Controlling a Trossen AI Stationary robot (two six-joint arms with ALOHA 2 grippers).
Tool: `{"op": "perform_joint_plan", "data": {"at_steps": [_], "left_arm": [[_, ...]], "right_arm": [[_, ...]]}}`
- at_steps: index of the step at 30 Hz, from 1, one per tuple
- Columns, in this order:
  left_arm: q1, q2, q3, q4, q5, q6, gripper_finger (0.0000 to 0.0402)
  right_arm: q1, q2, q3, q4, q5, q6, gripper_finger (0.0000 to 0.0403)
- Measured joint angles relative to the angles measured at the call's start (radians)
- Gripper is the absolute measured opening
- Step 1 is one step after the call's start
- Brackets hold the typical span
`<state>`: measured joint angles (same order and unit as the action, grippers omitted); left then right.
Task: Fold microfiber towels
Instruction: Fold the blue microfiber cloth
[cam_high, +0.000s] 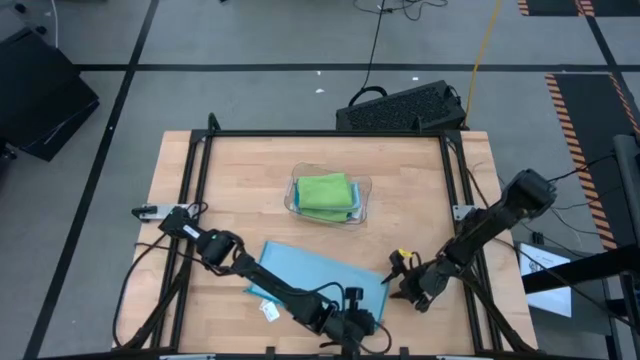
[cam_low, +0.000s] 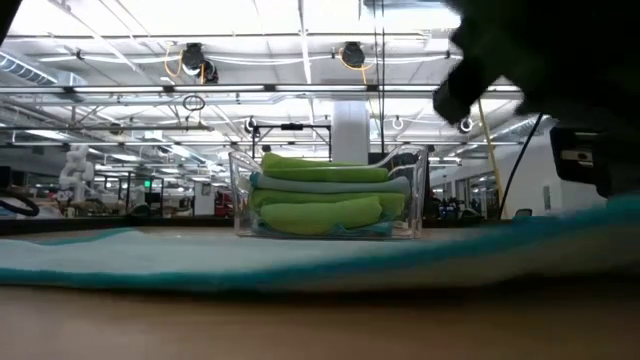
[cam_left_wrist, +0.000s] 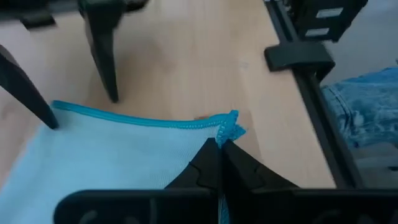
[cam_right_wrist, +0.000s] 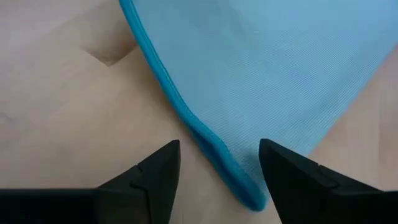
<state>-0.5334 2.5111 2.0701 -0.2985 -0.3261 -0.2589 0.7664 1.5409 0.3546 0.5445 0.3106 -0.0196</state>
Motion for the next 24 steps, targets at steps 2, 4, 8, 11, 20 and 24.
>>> {"op": "perform_joint_plan", "data": {"at_steps": [2, 4, 8, 11, 20, 24], "left_arm": [[-0.009, -0.010, 0.000, 0.001, -0.024, 0.009, 0.0007], [-0.019, -0.022, 0.000, -0.006, -0.047, 0.016, 0.0004], [-0.031, -0.041, 0.002, -0.028, -0.109, 0.013, 0.0010], [-0.040, -0.041, 0.002, -0.045, -0.176, 0.014, 0.0008], [-0.051, -0.044, 0.002, -0.074, -0.342, -0.049, 0.0010], [-0.061, -0.057, 0.002, -0.084, -0.429, -0.042, 0.0005]], "right_arm": [[0.001, 0.013, 0.000, 0.019, 0.006, 0.000, 0.0211], [0.001, 0.020, 0.000, 0.027, 0.024, 0.000, 0.0210], [0.001, 0.026, 0.000, 0.036, 0.029, -0.009, 0.0210], [0.001, 0.026, 0.000, 0.036, 0.028, -0.014, 0.0210], [0.021, 0.027, 0.000, 0.033, 0.025, 0.007, 0.0166], [0.021, 0.027, 0.000, 0.028, 0.002, 0.033, 0.0140]]}}
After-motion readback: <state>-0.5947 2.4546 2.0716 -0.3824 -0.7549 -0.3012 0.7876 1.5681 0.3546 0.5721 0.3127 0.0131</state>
